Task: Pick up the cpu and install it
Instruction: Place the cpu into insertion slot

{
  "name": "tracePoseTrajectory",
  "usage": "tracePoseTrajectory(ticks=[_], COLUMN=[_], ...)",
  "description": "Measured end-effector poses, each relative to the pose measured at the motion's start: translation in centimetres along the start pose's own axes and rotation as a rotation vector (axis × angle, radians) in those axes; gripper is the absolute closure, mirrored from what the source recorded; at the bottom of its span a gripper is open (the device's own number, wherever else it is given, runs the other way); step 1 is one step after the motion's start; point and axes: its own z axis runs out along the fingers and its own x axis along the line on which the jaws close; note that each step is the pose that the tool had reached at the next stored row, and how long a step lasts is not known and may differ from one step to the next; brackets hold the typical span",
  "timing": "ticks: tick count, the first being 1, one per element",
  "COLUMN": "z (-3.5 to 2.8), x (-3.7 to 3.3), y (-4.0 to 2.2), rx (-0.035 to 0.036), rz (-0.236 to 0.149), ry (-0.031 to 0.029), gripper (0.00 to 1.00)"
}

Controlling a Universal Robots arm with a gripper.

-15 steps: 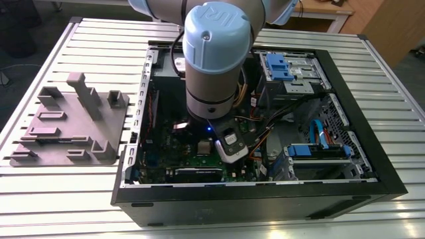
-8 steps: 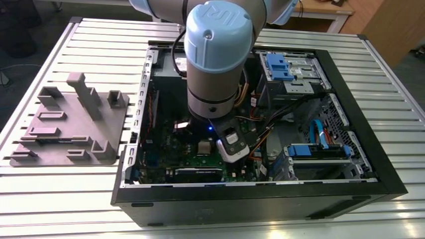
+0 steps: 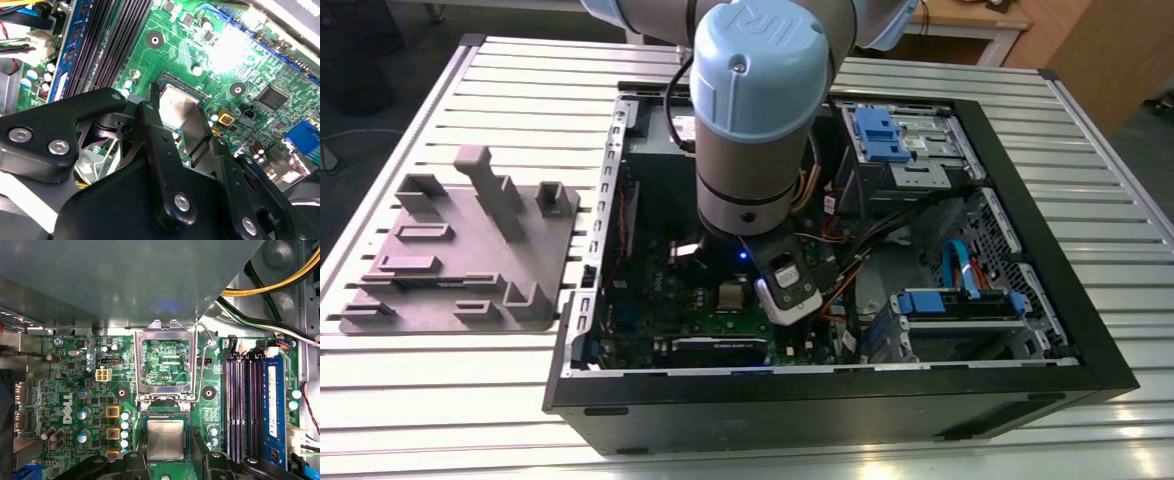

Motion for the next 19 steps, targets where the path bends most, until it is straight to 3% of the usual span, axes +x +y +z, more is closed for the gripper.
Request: tracePoseTrajectory(ticks=[10, 13, 19], z=[0.01, 0.01, 0.01], x=[0.00, 0.00, 0.00], y=[0.00, 0.00, 0.00], rx=[-0.0003, -0.0003, -0.0004], rz=[0.000, 0.000, 0.000], ry=[0.0000, -0.0001, -0.0001], gripper=[0.55, 0.74, 0.90])
